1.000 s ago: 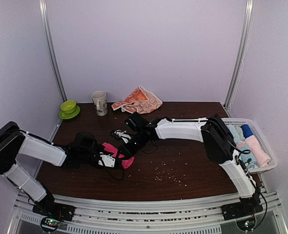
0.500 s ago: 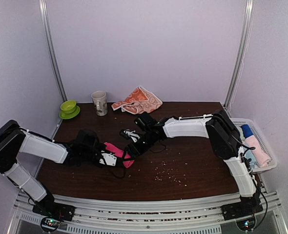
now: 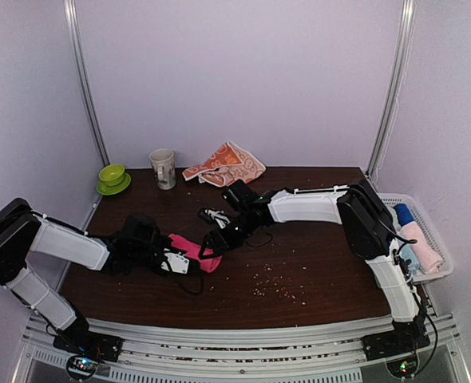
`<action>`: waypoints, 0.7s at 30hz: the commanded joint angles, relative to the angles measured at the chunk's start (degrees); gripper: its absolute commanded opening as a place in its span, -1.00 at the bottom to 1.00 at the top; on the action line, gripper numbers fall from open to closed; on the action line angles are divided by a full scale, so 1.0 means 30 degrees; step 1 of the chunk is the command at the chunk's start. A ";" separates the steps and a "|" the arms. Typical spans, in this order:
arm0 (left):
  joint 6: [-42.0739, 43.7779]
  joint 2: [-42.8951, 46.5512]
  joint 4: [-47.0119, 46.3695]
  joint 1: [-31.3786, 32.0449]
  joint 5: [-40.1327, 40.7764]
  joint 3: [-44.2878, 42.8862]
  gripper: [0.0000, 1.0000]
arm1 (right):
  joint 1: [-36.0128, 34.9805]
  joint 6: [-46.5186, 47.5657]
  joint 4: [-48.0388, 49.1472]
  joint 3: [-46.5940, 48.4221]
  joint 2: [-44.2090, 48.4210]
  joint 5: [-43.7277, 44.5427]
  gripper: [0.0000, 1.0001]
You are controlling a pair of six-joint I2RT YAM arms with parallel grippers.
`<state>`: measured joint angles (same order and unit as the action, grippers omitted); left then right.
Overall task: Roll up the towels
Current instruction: Pick up the towel from the center of the board.
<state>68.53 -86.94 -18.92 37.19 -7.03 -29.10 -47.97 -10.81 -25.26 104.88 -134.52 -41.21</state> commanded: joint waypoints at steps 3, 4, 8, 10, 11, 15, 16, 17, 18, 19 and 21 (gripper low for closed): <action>0.0297 0.0090 0.0931 0.0093 -0.0028 0.0709 -0.85 | 0.0263 -0.0216 -0.0943 0.1719 -0.1660 -0.1063 0.66; 0.0293 0.0106 0.0906 0.0092 -0.0038 0.0707 -0.85 | 0.0220 -0.0225 -0.0896 0.1683 -0.1877 -0.1373 0.66; 0.0301 0.0070 0.0886 0.0132 -0.0045 0.0685 -0.85 | -0.0192 -0.0392 -0.0635 0.1555 -0.2248 -0.2378 0.61; 0.0347 0.0037 0.0886 0.0139 -0.0008 0.0707 -0.85 | -0.0310 -0.0692 -0.0402 0.1439 -0.2320 -0.2839 0.52; 0.0372 0.0034 0.0901 0.0116 0.0023 0.0707 -0.85 | -0.0338 -0.0820 -0.0360 0.1400 -0.2342 -0.3075 0.46; 0.0402 0.0061 0.0807 0.0195 0.0180 0.0787 -0.84 | -0.0334 -0.0943 -0.0682 0.1382 -0.2383 -0.3399 0.25; 0.0416 0.0062 0.0799 0.0182 0.0193 0.0808 -0.84 | -0.0334 -0.1027 -0.0717 0.1355 -0.2390 -0.3551 0.20; 0.0421 0.0063 0.0776 0.0195 0.0206 0.0796 -0.83 | -0.0331 -0.1088 -0.0692 0.1366 -0.2409 -0.3688 0.15; 0.0429 0.0063 0.0770 0.0211 0.0208 0.0817 -0.83 | -0.0334 -0.1199 -0.0678 0.1368 -0.2430 -0.3782 0.11; 0.0441 0.0070 0.0754 0.0224 0.0219 0.0823 -0.83 | -0.0330 -0.1267 -0.0665 0.1364 -0.2422 -0.3808 0.08; 0.0490 0.0012 0.0689 0.0275 0.0309 0.0893 -0.83 | -0.0357 -0.1408 -0.0565 0.1368 -0.2416 -0.3849 0.01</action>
<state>69.43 -86.67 -19.77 37.50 -6.52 -28.16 -48.21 -13.58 -25.63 109.27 -139.79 -50.76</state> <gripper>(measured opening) 0.089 0.539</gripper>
